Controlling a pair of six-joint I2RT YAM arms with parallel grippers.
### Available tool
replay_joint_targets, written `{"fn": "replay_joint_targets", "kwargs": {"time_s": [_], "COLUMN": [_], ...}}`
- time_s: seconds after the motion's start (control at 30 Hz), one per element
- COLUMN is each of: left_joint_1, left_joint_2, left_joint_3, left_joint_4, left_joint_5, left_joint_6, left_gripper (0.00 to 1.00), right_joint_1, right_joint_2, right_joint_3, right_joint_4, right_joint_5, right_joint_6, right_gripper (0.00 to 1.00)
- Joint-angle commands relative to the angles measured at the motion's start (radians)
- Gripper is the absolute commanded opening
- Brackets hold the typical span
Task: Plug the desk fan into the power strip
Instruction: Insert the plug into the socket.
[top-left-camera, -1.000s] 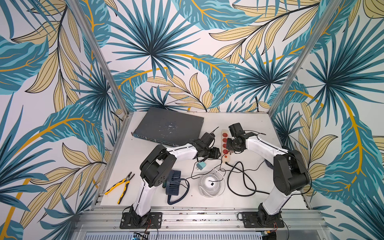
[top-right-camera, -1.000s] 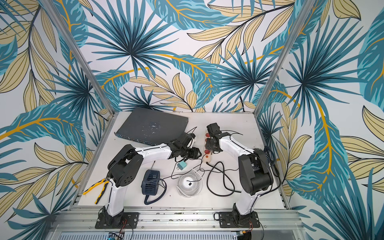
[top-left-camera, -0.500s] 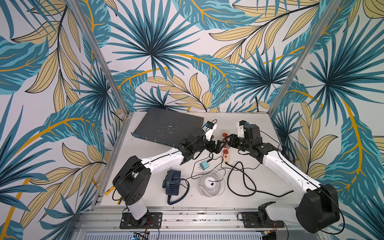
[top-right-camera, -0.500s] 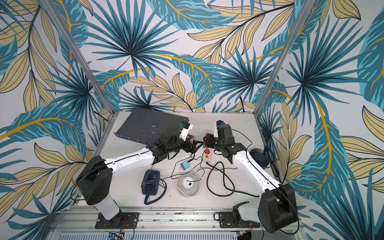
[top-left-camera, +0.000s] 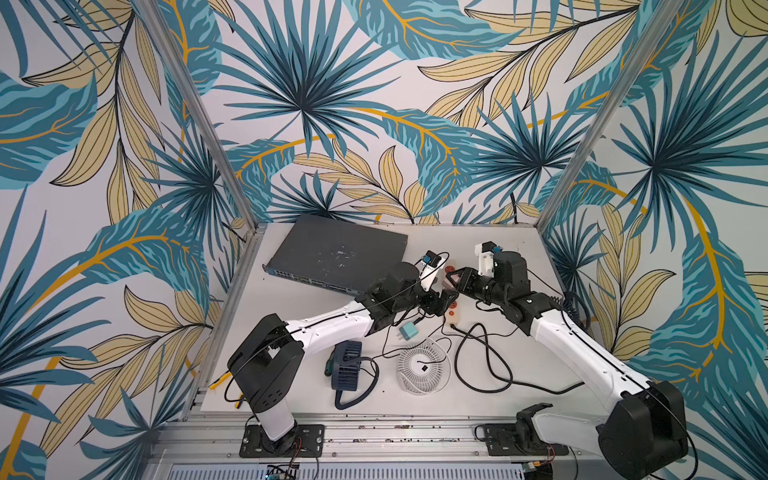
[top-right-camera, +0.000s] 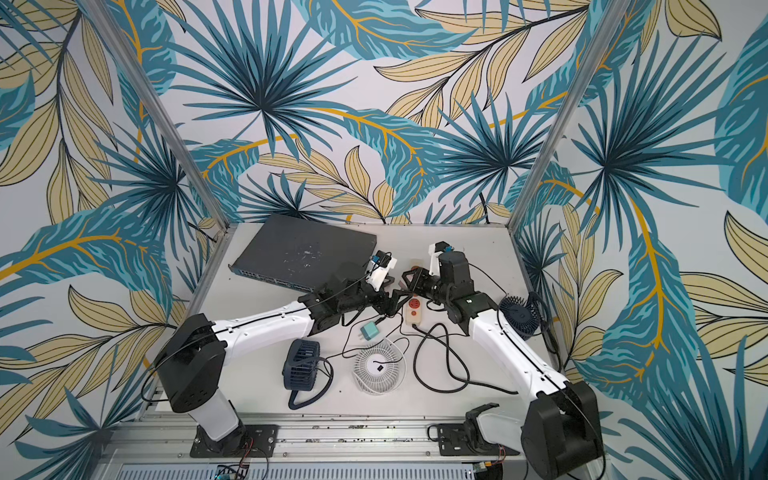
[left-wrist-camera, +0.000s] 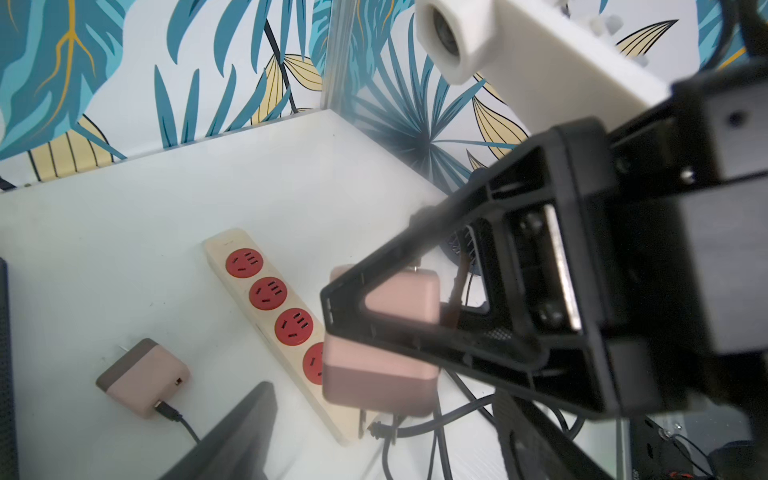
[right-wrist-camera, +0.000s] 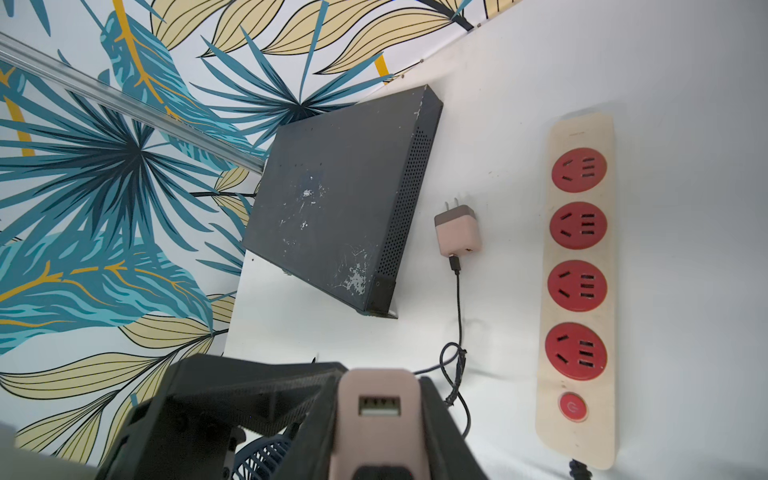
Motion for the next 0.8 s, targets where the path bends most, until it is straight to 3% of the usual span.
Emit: {"fn": "replay_joint_targets", "kwargs": {"time_s": [0.0, 0.2, 0.4, 0.53, 0.63, 0.77], "left_joint_1": [0.003, 0.002, 0.001, 0.001, 0.0, -0.01], "left_joint_2": [0.009, 0.038, 0.057, 0.054, 0.041, 0.01], "left_joint_3": [0.033, 0.062, 0.077, 0.062, 0.045, 0.006], "left_joint_4": [0.011, 0.011, 0.016, 0.036, 0.034, 0.021], "left_joint_5": [-0.034, -0.036, 0.017, 0.04, 0.054, 0.094], "left_joint_6": [-0.002, -0.017, -0.018, 0.001, 0.061, 0.229], "left_gripper": [0.78, 0.65, 0.63, 0.41, 0.23, 0.19], "right_joint_1": [0.003, 0.002, 0.002, -0.001, -0.015, -0.046], "right_joint_2": [-0.024, -0.033, -0.044, -0.04, -0.039, -0.024], "right_joint_3": [-0.013, -0.014, -0.011, 0.014, 0.053, 0.131], "right_joint_4": [0.03, 0.007, -0.016, -0.082, -0.169, -0.361], "right_joint_5": [-0.036, -0.079, -0.109, -0.119, -0.124, -0.189], "right_joint_6": [0.02, 0.028, 0.032, 0.009, -0.045, -0.141], "right_gripper": [0.0, 0.0, 0.0, 0.02, 0.18, 0.58]}}
